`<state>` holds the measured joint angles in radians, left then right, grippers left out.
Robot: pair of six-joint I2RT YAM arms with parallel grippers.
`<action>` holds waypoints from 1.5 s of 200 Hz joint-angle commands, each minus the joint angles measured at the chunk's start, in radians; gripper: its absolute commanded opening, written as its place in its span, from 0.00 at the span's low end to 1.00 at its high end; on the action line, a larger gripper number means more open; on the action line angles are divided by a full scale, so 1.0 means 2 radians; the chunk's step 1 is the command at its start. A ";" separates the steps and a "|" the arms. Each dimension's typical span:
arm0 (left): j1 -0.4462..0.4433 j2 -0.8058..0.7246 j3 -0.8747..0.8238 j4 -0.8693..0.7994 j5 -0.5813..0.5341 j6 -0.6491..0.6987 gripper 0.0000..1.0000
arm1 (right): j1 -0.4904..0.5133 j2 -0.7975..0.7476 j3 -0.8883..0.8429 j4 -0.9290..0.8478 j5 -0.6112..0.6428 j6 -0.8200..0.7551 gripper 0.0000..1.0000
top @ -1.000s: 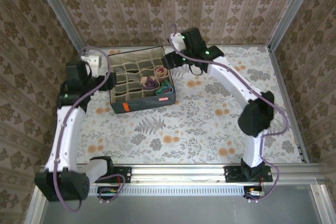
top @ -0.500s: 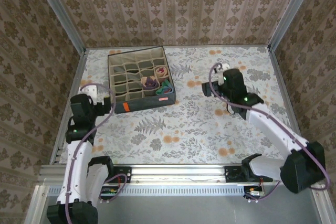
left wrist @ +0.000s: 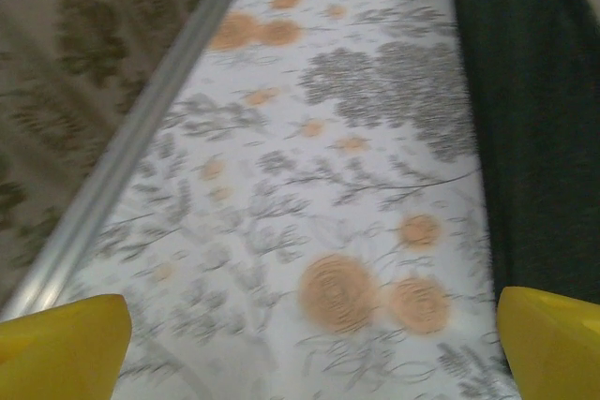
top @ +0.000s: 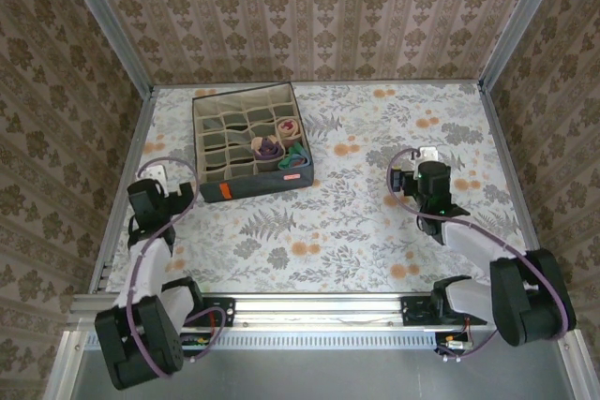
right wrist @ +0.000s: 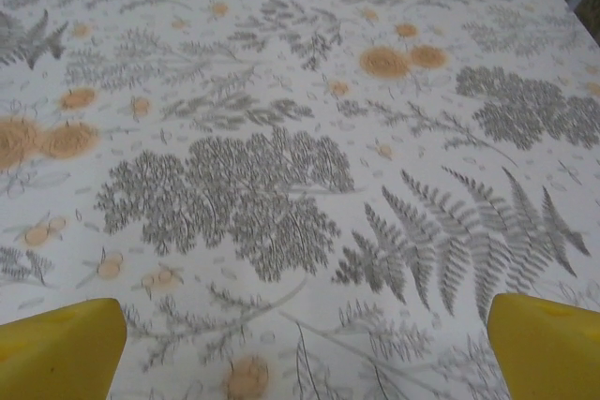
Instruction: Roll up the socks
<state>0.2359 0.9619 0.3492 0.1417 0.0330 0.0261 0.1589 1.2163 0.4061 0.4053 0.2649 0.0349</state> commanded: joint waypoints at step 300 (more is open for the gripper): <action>-0.137 0.294 0.011 0.403 -0.046 0.024 1.00 | -0.071 0.158 0.001 0.225 -0.105 -0.004 1.00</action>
<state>-0.0319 1.5558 0.3637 0.9199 -0.0273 0.0975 0.0219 1.5253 0.3874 0.8322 0.0731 0.0074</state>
